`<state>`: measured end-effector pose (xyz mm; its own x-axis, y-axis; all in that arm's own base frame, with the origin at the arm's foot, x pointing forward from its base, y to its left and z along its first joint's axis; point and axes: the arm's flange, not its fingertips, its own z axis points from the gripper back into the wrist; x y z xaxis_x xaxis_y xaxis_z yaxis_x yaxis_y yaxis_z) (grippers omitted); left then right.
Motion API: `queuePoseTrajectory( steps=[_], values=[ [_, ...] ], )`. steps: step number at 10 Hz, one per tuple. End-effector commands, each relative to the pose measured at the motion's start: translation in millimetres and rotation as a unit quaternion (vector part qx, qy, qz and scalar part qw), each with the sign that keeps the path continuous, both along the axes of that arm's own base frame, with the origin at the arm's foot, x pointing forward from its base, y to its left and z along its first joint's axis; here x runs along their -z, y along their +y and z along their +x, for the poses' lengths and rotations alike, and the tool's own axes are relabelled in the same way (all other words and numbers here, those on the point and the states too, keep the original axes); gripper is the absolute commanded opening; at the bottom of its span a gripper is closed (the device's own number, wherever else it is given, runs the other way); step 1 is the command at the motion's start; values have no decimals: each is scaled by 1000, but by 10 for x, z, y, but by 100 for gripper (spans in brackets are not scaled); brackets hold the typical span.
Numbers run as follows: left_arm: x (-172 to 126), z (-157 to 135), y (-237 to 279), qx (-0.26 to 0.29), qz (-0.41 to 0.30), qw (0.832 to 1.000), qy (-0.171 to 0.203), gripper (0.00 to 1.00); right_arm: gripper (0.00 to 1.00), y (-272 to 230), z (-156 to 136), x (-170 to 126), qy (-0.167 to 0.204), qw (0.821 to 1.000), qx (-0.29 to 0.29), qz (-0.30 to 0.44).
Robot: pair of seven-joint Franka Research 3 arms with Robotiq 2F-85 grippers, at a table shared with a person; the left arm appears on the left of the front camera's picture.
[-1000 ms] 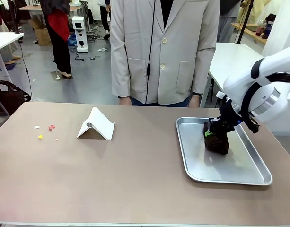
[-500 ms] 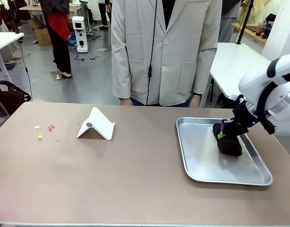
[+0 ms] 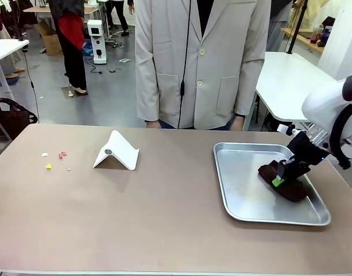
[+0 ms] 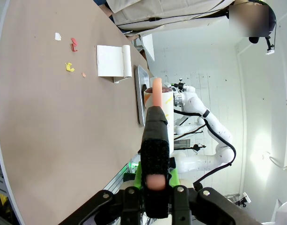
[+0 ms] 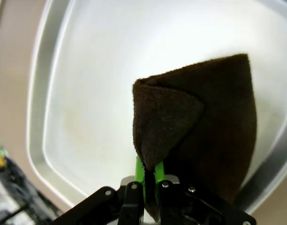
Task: Clean the surface of the table.
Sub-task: If a person points to the right, clean the right side of the table with your right hand, and if they point to the left, clean the left side with your left hand.
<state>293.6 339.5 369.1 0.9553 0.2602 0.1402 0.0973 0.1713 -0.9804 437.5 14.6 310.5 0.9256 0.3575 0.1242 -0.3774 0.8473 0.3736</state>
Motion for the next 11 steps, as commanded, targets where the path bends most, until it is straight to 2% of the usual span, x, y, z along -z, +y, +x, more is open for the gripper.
queuePoseTrajectory(
  steps=[1,3,5,6,7,8,9,10,11],
  values=[
    [-40,-17,-26,1,1,1000,6,0,9,36,-71,25,-32,992,-109,53],
    [-40,-17,-26,1,1,1000,6,0,9,168,-64,62,-43,979,-164,114],
    [-40,-17,-26,1,1,1000,6,0,9,189,-49,-1,-14,966,-177,188],
    [-40,-17,-26,1,1,1000,6,0,9,122,-28,-77,12,957,-148,249],
    [-40,-17,-26,1,1,1000,6,0,9,47,-13,-124,19,948,-113,296],
    [-40,-17,-26,1,1,1000,6,0,9,-33,-21,-174,18,939,-69,337],
    [-40,-17,-26,1,1,1000,6,0,9,-125,-31,-234,-1,932,-18,362],
    [-40,-17,-26,1,1,1000,6,0,9,-264,-49,-308,-5,917,31,397],
    [-40,-17,-26,1,1,1000,6,0,9,-449,-86,-387,5,895,73,441]
  ],
)
